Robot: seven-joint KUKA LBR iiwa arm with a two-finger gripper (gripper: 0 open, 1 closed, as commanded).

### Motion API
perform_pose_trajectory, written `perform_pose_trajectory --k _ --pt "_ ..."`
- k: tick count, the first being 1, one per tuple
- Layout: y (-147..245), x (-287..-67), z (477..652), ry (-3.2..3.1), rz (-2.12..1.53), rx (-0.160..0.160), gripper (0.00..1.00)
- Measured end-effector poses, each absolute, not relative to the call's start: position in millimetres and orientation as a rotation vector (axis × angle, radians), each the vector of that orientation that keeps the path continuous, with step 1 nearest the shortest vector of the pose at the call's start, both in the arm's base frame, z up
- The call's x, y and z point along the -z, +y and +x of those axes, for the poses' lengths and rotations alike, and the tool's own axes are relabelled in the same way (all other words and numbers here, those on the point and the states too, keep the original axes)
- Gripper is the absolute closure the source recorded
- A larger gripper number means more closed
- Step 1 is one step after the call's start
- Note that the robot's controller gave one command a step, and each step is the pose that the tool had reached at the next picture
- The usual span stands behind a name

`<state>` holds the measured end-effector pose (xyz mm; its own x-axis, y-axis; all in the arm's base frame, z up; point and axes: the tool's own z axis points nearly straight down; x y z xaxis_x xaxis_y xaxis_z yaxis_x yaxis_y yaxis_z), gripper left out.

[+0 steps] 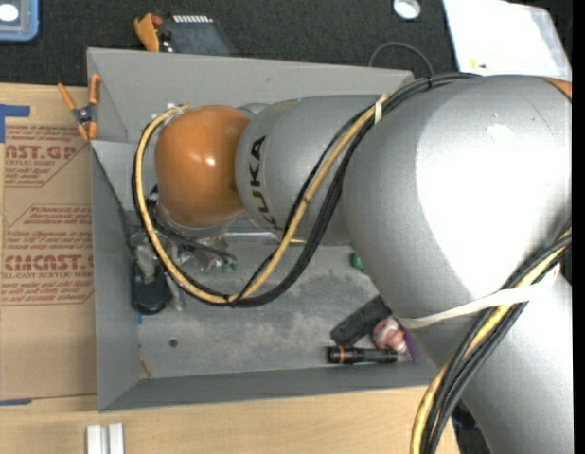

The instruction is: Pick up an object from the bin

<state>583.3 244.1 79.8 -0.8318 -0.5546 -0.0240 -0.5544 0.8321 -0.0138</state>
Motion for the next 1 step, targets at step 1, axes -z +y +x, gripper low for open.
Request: perform_pose_trajectory --k 1 --pt "243.6 -80.8 570.8 2.946 -0.946 0.009 1.0"
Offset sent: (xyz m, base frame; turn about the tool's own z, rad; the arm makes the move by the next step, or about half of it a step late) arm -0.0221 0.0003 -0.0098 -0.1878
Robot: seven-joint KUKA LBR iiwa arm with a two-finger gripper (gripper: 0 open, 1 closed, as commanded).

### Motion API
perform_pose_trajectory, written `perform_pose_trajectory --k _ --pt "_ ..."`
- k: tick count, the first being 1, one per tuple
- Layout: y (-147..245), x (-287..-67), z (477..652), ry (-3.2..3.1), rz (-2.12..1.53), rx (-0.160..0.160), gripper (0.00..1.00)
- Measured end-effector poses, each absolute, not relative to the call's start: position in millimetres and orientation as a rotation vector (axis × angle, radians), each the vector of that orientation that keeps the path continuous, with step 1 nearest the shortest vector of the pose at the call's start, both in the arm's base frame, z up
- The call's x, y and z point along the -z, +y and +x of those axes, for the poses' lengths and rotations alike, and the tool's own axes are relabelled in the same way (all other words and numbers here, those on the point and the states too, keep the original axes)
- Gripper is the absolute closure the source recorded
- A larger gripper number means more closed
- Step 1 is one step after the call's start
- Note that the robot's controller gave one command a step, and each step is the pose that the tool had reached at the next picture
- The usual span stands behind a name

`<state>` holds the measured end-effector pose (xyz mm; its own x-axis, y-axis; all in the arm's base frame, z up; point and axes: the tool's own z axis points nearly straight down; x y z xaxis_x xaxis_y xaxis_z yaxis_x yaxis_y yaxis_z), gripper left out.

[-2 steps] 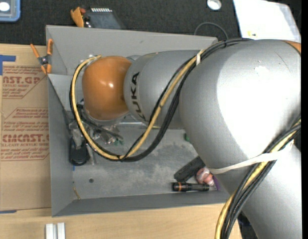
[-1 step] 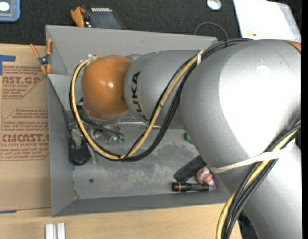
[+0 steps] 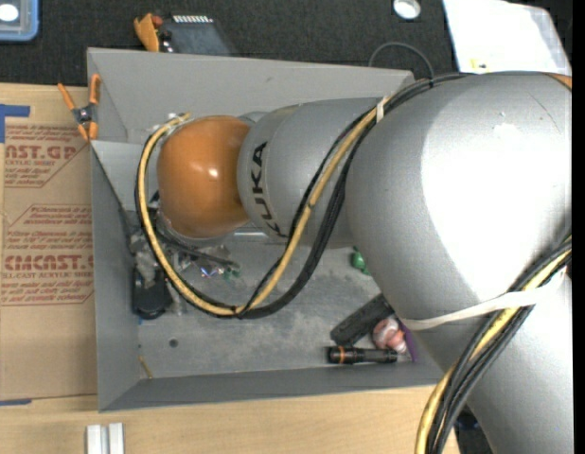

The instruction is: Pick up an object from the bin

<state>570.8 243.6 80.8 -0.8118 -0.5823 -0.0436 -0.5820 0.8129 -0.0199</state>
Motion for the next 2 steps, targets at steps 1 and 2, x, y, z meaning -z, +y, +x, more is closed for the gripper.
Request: perform_pose_trajectory --k 1,2 --pt "243.5 -80.8 563.0 2.943 -0.948 0.009 1.0" --pt "241.7 -80.5 564.3 2.874 -1.094 0.012 1.0"
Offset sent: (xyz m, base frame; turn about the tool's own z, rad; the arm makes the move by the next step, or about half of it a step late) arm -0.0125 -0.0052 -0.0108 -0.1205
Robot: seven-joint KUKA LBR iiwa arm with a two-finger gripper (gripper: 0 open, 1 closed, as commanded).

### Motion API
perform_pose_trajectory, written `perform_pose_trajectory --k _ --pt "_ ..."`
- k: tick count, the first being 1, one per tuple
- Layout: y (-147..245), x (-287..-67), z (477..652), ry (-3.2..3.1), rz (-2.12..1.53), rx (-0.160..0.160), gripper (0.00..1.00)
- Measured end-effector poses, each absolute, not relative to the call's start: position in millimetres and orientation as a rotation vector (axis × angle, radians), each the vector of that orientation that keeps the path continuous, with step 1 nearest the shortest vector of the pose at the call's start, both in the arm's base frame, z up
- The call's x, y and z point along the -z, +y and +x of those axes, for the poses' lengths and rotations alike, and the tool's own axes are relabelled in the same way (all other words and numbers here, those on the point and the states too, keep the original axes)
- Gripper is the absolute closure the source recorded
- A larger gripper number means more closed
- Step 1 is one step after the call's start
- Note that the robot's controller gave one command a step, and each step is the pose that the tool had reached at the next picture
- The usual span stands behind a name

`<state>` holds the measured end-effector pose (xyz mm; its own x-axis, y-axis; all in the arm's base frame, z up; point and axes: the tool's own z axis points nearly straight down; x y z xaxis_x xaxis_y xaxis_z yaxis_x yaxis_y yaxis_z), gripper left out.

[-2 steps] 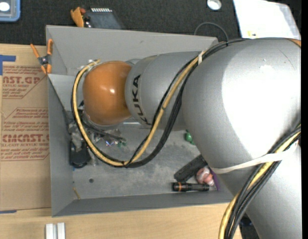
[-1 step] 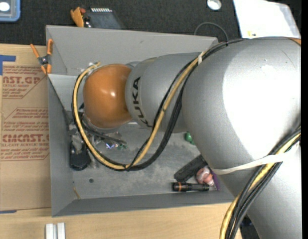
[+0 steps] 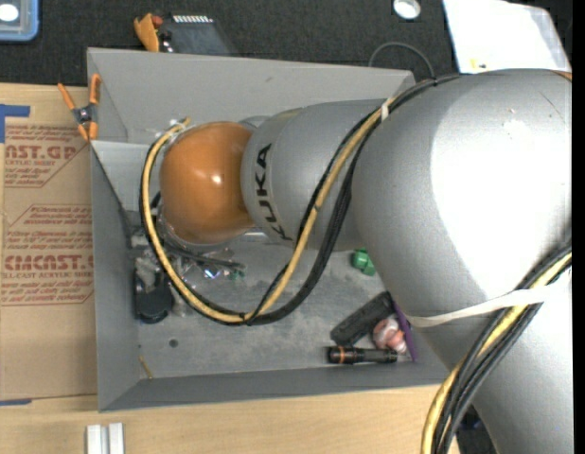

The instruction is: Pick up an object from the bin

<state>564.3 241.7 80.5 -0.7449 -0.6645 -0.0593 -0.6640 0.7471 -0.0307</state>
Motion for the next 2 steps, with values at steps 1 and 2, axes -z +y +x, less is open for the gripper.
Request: perform_pose_trajectory --k 1,2 --pt "237.3 -94.2 562.0 2.876 -1.129 0.011 1.0" --pt "226.8 -116.3 566.9 2.832 -1.217 0.014 1.0"
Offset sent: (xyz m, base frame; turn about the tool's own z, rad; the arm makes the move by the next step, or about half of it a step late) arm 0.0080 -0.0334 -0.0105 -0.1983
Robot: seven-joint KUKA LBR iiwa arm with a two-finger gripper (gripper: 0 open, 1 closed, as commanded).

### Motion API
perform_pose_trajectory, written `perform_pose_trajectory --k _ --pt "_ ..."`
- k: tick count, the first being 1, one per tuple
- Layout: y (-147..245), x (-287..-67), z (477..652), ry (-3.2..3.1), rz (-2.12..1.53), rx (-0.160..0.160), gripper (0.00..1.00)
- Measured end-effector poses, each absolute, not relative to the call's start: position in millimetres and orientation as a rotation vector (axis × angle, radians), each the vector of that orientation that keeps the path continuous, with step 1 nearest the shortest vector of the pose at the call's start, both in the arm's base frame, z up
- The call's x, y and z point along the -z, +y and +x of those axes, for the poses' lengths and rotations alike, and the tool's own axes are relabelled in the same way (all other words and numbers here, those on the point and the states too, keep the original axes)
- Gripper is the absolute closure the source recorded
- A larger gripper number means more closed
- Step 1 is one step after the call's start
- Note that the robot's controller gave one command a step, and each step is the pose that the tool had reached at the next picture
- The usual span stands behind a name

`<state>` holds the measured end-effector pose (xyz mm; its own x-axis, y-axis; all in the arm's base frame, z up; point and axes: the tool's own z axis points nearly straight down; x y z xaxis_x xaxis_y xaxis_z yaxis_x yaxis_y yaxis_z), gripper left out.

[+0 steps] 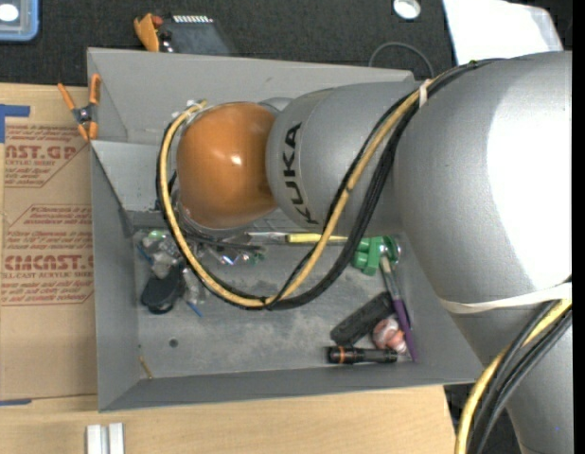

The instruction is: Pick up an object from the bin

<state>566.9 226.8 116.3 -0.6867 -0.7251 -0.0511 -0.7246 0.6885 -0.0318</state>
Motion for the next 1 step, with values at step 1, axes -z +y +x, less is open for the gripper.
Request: perform_pose_trajectory --k 1 --pt "233.6 -165.3 554.8 2.848 -1.212 0.013 1.0"
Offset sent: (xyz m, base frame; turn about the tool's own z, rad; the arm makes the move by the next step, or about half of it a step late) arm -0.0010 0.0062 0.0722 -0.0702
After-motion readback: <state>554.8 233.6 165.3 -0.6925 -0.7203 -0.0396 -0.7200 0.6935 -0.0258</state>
